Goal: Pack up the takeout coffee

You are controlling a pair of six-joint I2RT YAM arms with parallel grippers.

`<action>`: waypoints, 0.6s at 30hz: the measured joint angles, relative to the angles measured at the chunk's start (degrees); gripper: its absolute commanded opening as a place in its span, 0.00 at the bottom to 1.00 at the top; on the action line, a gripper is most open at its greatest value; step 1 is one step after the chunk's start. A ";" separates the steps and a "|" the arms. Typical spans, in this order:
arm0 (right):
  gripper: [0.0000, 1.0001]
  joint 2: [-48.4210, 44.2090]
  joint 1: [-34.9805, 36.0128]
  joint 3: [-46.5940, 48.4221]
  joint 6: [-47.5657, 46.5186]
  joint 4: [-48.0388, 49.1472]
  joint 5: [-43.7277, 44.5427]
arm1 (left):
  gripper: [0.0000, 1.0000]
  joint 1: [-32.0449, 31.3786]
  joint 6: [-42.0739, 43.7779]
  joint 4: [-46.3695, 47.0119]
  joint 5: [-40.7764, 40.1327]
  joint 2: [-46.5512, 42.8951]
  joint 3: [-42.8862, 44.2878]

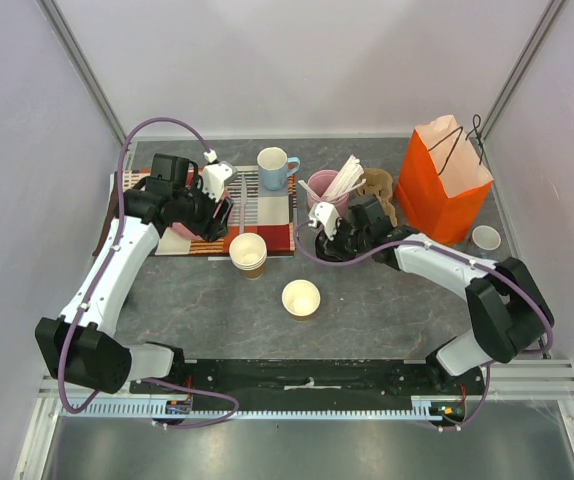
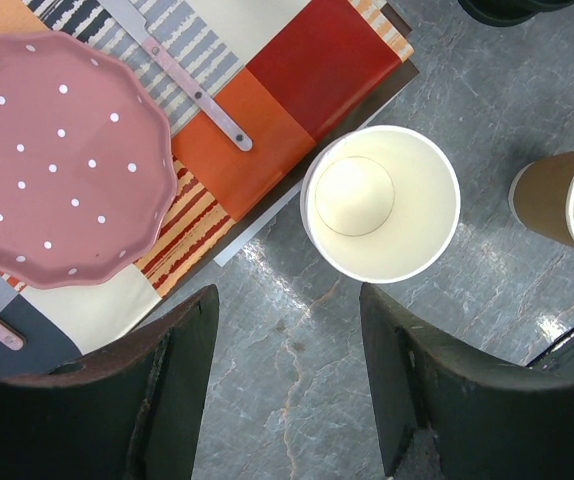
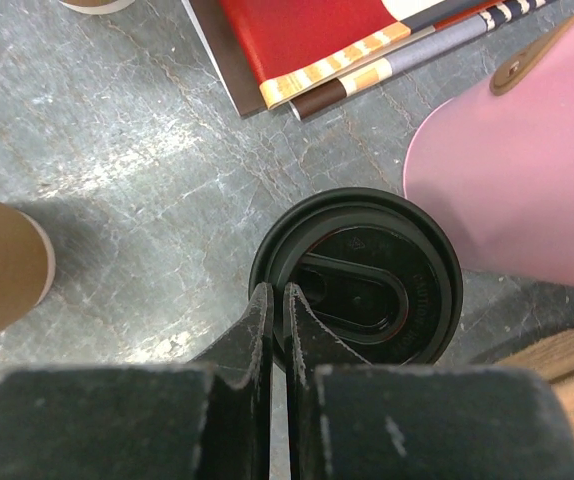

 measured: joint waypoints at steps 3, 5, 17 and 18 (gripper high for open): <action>0.00 -2.29 0.02 0.24 1.73 -2.45 0.07 | 0.65 0.00 0.15 0.00 0.04 0.00 -0.11; 0.00 -3.89 0.04 1.14 2.97 -5.09 0.20 | 0.65 0.00 0.15 0.00 0.04 0.00 -0.11; 0.00 -13.27 5.86 6.19 8.24 -18.49 -2.71 | 0.65 0.00 0.15 -0.02 1.01 0.00 -0.11; 0.00 -14.01 7.19 6.36 8.61 -19.37 -3.19 | 0.65 0.00 0.15 -0.02 1.01 -0.02 -0.11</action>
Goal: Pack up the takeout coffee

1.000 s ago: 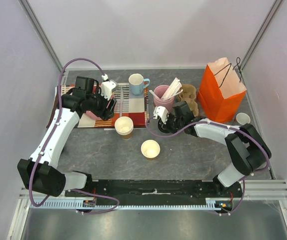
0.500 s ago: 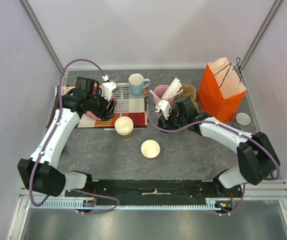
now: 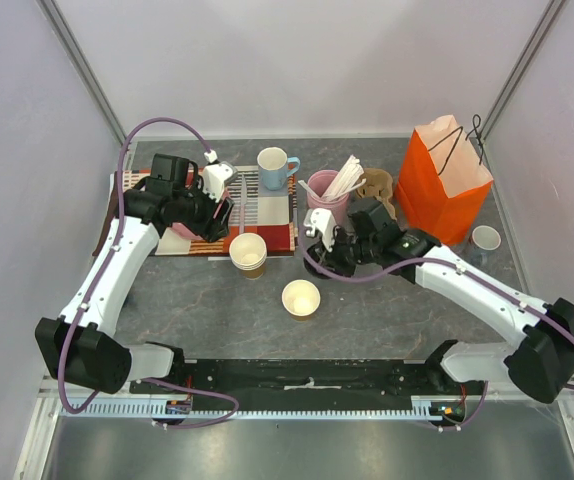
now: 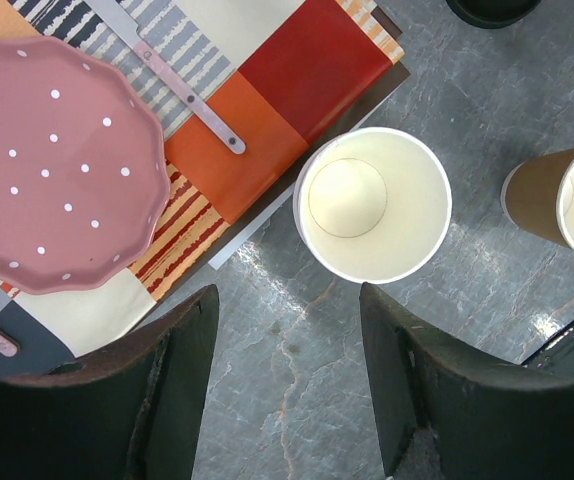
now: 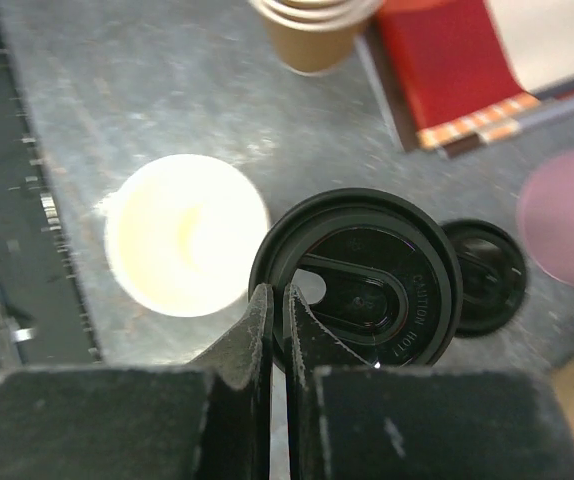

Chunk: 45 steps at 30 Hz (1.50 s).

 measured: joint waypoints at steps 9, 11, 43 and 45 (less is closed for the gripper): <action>0.00 -0.81 12.61 0.48 4.26 -3.58 -1.97 | 0.65 0.00 0.00 0.02 0.26 -0.85 -0.26; 0.00 -0.11 13.38 0.44 4.96 -3.52 -1.73 | 0.65 0.00 -0.02 0.02 0.42 -0.85 -0.52; 0.00 5.79 17.25 0.42 5.49 -0.39 4.39 | 0.65 0.00 0.00 0.02 0.46 -1.25 -1.79; 0.00 5.79 17.25 0.42 5.27 -0.39 4.39 | 0.65 0.00 0.00 0.02 0.46 -1.27 -1.81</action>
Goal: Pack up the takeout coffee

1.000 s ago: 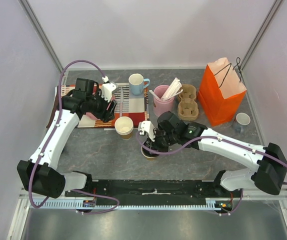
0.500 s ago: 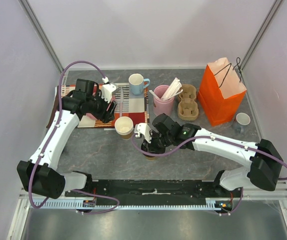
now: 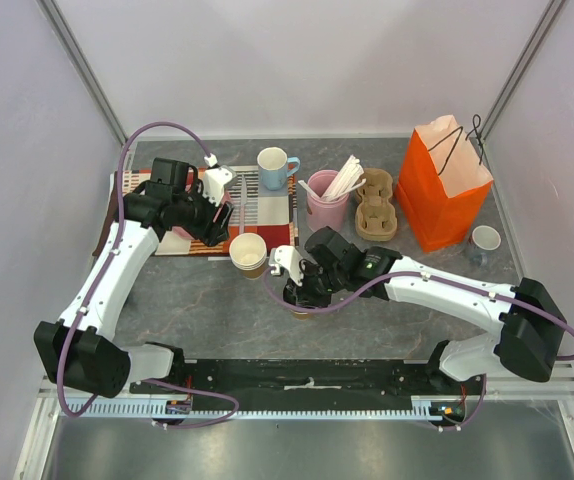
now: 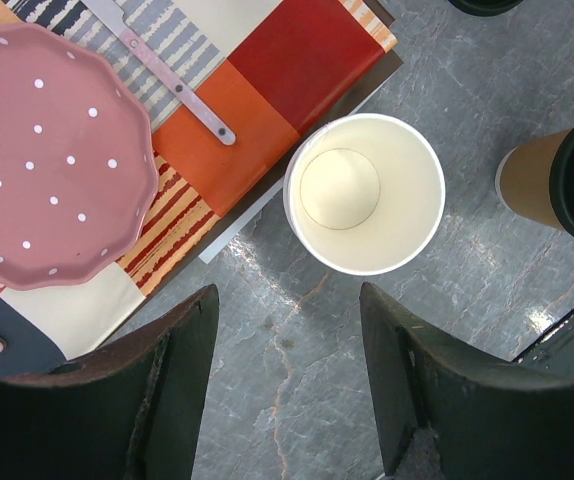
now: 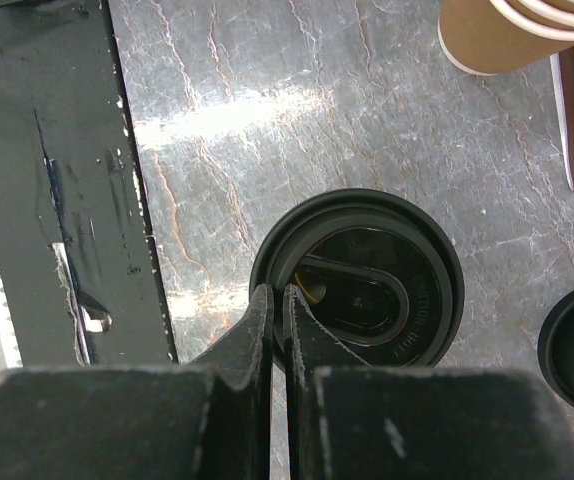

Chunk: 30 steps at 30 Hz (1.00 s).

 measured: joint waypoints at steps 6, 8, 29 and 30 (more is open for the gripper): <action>0.00 0.24 0.00 0.00 -0.15 0.02 -0.09 | 0.65 0.00 0.00 0.00 0.00 -0.02 -0.07; 0.00 0.22 0.00 -0.02 -0.13 0.00 -0.11 | 0.65 0.00 0.00 0.00 0.00 -0.09 -0.07; 0.47 0.20 0.00 -0.02 0.50 -0.44 -0.28 | 0.65 0.00 0.04 0.00 0.00 -0.72 -0.50; 0.48 0.17 0.00 -0.02 0.50 -0.44 -0.33 | 0.65 0.00 0.02 0.00 0.00 -0.74 -0.59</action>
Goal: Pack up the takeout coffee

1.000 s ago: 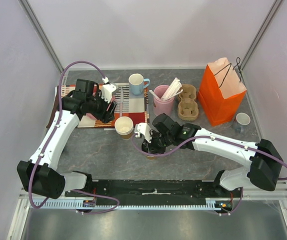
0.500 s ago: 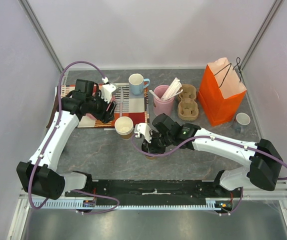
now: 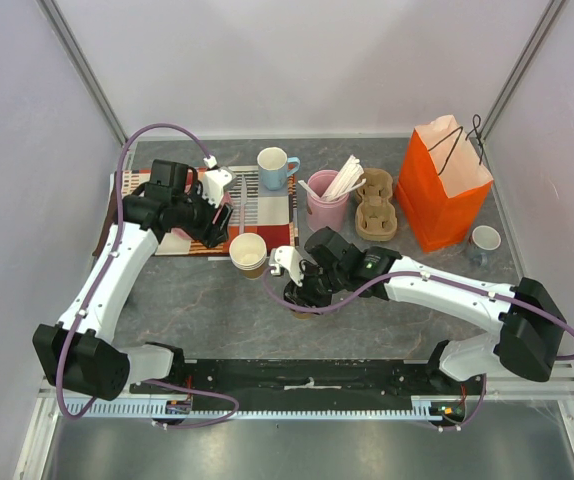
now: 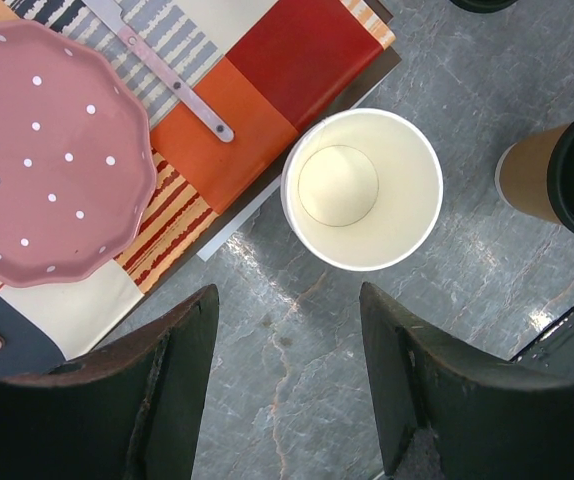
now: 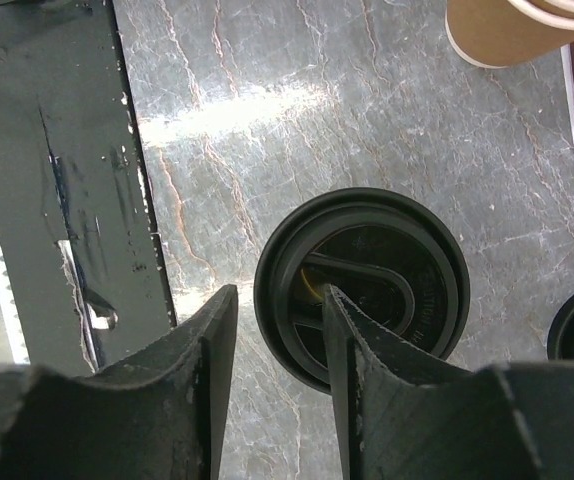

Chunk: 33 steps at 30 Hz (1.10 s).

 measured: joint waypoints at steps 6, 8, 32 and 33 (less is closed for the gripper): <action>0.51 -1.03 0.00 0.66 0.68 -0.37 -1.31 | 0.64 0.00 0.02 -0.13 0.87 -0.04 -0.02; 0.42 -2.32 0.00 1.53 2.03 -0.26 -1.25 | 0.59 0.07 0.07 -0.98 3.37 -0.04 0.48; 0.00 -8.26 -8.11 -6.36 25.81 10.67 0.42 | 0.02 -20.85 -1.36 4.90 28.61 8.55 -4.94; 0.00 -8.26 -8.17 -6.27 25.92 10.73 0.39 | 0.02 -20.92 -1.66 5.75 28.59 8.63 -4.94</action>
